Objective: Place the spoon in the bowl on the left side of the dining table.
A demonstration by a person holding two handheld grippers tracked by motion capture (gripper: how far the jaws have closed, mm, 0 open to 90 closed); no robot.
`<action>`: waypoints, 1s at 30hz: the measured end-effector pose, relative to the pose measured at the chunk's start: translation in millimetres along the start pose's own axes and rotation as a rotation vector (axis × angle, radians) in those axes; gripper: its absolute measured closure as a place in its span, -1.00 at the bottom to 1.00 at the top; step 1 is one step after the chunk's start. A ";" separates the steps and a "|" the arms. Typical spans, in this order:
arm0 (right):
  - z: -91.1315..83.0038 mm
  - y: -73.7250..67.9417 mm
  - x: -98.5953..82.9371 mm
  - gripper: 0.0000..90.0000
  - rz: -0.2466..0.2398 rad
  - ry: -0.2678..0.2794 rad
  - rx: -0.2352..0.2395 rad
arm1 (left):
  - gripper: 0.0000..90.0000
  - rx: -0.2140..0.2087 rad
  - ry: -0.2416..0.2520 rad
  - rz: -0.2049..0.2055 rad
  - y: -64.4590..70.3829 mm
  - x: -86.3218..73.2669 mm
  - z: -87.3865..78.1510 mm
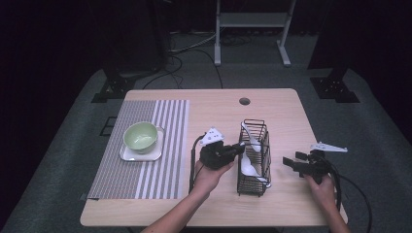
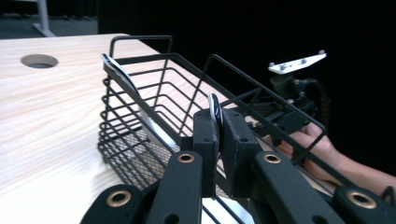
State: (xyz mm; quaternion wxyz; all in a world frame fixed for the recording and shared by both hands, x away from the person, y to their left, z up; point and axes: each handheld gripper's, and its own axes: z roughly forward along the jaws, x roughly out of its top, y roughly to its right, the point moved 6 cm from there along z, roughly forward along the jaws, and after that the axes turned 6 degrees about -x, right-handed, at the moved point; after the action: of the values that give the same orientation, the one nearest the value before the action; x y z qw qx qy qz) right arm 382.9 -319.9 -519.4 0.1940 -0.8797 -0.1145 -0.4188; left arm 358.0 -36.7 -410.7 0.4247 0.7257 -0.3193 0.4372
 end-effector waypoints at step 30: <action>0.3 0.1 0.0 -0.51 0.002 -0.001 -0.007 | 0.89 -0.168 0.153 -0.209 12.6 30.0 -20.2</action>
State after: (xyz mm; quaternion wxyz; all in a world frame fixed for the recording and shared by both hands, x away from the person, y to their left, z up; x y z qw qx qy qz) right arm 383.1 -319.9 -519.6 0.1915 -0.8807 -0.1122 -0.4185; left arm 352.5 -26.9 -374.1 0.5503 0.6815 -0.2443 0.4161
